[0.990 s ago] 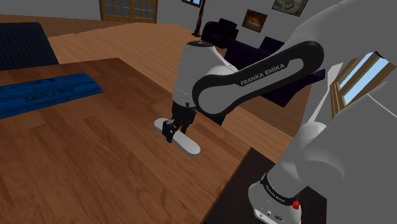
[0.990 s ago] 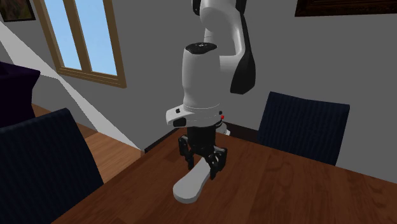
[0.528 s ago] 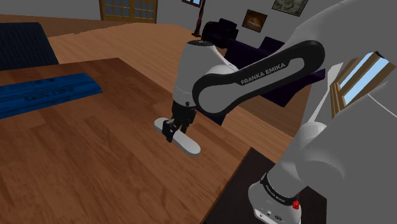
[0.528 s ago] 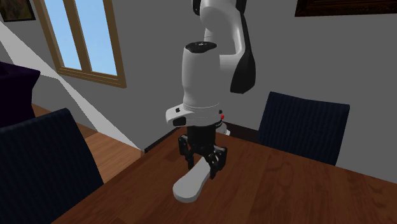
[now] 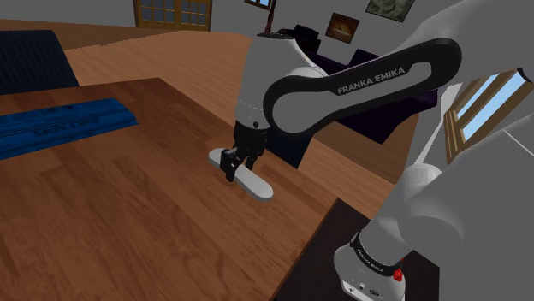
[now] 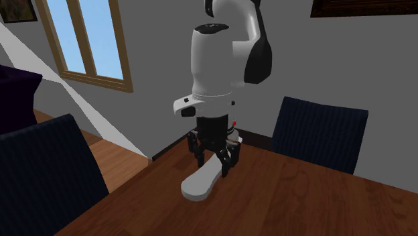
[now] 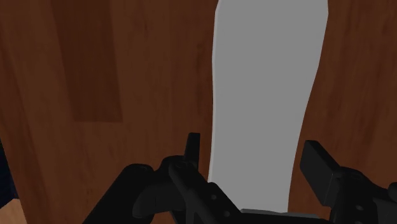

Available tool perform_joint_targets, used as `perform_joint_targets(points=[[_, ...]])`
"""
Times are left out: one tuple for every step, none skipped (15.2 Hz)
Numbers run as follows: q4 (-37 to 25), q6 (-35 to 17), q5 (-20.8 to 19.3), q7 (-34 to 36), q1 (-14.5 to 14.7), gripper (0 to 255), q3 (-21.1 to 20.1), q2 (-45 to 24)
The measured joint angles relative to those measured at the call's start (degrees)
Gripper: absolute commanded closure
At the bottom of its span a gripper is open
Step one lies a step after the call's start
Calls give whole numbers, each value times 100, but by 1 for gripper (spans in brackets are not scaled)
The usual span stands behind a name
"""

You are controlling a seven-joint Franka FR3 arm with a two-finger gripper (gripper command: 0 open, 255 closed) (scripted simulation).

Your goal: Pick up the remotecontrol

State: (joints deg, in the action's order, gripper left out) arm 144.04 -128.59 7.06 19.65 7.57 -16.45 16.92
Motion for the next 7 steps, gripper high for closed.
perform_joint_targets(points=[[-42,84,4,-5,1,255,9,42],[-101,186,4,-15,-2,255,23,86],[-159,277,5,-14,-1,255,29,119],[-202,351,5,-19,-2,255,38,150],[-250,449,9,-25,-1,255,49,202],[-306,533,9,-24,0,255,55,229],[-321,575,12,-27,1,255,61,257]])
